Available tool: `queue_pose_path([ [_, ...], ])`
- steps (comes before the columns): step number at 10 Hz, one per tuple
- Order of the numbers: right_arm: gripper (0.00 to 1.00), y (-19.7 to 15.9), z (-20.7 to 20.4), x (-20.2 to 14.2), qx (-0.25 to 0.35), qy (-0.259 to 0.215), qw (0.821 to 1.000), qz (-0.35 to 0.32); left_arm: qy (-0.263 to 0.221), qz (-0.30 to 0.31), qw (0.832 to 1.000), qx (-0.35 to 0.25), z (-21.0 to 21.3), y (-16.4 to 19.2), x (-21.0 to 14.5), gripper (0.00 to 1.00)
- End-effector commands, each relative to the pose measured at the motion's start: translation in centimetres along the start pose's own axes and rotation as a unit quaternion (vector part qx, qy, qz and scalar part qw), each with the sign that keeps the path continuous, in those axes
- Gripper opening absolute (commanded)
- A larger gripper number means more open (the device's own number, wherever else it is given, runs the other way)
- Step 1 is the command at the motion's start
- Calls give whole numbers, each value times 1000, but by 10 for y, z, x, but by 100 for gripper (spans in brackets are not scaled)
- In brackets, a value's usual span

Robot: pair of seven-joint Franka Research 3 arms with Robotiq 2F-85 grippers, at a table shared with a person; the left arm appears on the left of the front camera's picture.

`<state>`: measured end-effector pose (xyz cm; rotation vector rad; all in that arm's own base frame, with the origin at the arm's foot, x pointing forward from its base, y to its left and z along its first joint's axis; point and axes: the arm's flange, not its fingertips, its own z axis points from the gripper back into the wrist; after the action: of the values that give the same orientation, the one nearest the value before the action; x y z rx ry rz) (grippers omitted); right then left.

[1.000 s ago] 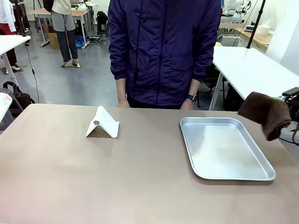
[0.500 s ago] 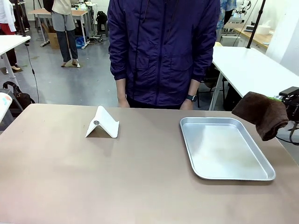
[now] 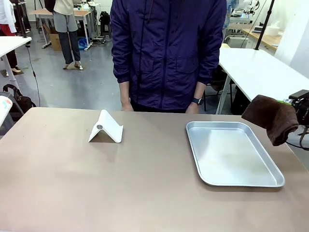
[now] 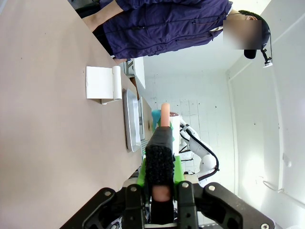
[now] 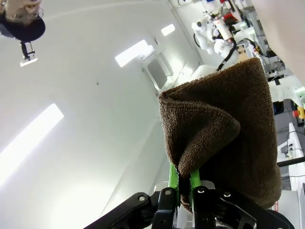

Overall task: Clean the surface of the table.
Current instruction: Return the Lint Roller and towel to their original positions.

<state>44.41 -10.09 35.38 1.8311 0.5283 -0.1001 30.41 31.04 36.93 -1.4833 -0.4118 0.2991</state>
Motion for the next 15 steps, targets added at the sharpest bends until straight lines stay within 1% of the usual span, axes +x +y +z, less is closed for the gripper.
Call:
queue_pose_path([
  [1,10,5,-1,-4,-3,-1,1000,-6,2,1,1000,-8,3,-5,-1,22],
  [3,10,0,0,0,0,0,1000,0,2,1,1000,-8,3,-5,-1,22],
  [4,10,4,-7,-3,2,7,1000,23,0,0,1000,0,0,0,0,22],
  [5,10,9,-24,2,-6,8,999,44,11,-7,1000,15,-19,-16,-1,22],
  [6,10,14,-46,8,-27,7,998,56,53,-32,998,31,-45,-33,-4,22],
  [7,10,16,-77,20,-56,21,997,56,68,-45,995,59,-70,-45,-6,22],
  [8,10,14,-100,32,-82,34,995,51,92,-52,990,89,-106,-60,-12,22],
  [9,10,10,-126,47,-102,51,992,46,88,-44,989,107,-137,-73,-18,22],
  [10,10,5,-150,60,-110,40,992,54,34,-23,993,110,-169,-88,-25,22],
  [11,10,0,-171,72,-116,33,991,66,1,-20,993,115,-200,-100,-34,22],
  [12,10,-8,-191,82,-128,25,988,85,-4,-21,990,141,-233,-111,-43,22],
  [13,10,-16,-205,92,-142,11,985,94,-22,-17,985,171,-259,-120,-50,22],
  [14,10,-22,-218,102,-143,-4,984,108,-27,-29,979,200,-285,-128,-56,22],
  [15,10,-27,-228,111,-143,-38,982,118,-24,-44,973,226,-308,-135,-61,22],
])
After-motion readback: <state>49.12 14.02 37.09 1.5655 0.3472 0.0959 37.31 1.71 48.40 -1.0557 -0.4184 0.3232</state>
